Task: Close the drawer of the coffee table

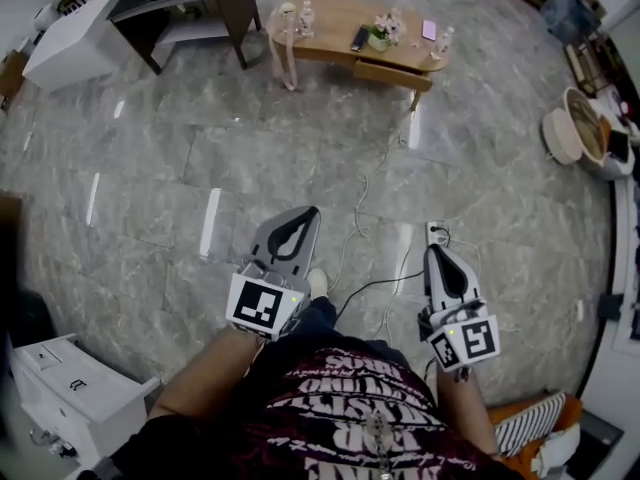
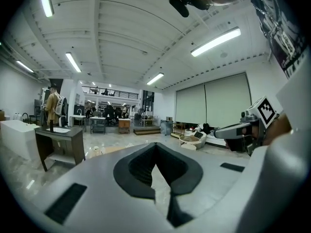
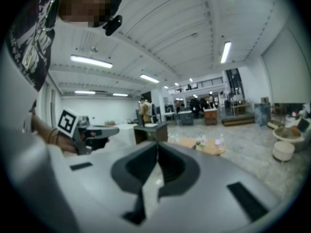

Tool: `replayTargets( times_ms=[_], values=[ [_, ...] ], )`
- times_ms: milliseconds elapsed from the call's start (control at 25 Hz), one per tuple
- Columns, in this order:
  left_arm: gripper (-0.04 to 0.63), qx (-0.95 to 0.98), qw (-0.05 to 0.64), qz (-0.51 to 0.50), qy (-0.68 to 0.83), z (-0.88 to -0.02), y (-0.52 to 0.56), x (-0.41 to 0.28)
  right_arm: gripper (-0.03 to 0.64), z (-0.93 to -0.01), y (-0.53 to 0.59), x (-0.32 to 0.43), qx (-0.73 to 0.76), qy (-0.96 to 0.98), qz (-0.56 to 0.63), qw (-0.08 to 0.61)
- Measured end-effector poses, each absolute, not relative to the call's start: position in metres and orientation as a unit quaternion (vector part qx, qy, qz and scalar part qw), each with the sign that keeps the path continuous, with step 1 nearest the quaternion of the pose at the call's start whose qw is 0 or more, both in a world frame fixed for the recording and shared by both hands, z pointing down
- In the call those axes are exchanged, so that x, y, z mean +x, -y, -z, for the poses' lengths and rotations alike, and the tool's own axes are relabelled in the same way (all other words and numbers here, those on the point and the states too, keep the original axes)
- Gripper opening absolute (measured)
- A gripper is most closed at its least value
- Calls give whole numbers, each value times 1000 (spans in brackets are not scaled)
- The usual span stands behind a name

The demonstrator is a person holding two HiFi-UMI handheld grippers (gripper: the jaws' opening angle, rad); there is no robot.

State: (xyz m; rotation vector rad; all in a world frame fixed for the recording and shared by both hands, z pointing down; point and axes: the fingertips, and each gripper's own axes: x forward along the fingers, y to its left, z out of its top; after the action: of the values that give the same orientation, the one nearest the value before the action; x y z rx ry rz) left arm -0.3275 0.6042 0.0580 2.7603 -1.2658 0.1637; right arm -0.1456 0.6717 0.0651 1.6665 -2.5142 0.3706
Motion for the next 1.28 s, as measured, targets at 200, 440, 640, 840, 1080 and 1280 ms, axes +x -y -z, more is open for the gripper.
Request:
replayTargets(
  times_ms=[200, 440, 640, 840, 1080, 1280],
  values=[
    [23, 917, 81, -23, 391, -53, -581, -329, 34, -44, -653, -158, 557, 821, -104, 65],
    [23, 927, 71, -2, 368, -45, -567, -316, 35, -40, -648, -146, 578, 807, -93, 81],
    [23, 923, 57, -5, 382, -51, -547, -317, 35, -56, -636, -123, 597, 792, -96, 86],
    [23, 905, 39, -26, 423, -54, -526, -332, 35, -50, -617, -102, 594, 796, -86, 75],
    [23, 883, 20, -43, 467, -55, -489, -343, 35, -64, -583, -78, 591, 800, -76, 72],
    [23, 894, 17, -44, 446, -55, -466, -315, 35, -73, -555, -55, 587, 802, -92, 62]
  ],
)
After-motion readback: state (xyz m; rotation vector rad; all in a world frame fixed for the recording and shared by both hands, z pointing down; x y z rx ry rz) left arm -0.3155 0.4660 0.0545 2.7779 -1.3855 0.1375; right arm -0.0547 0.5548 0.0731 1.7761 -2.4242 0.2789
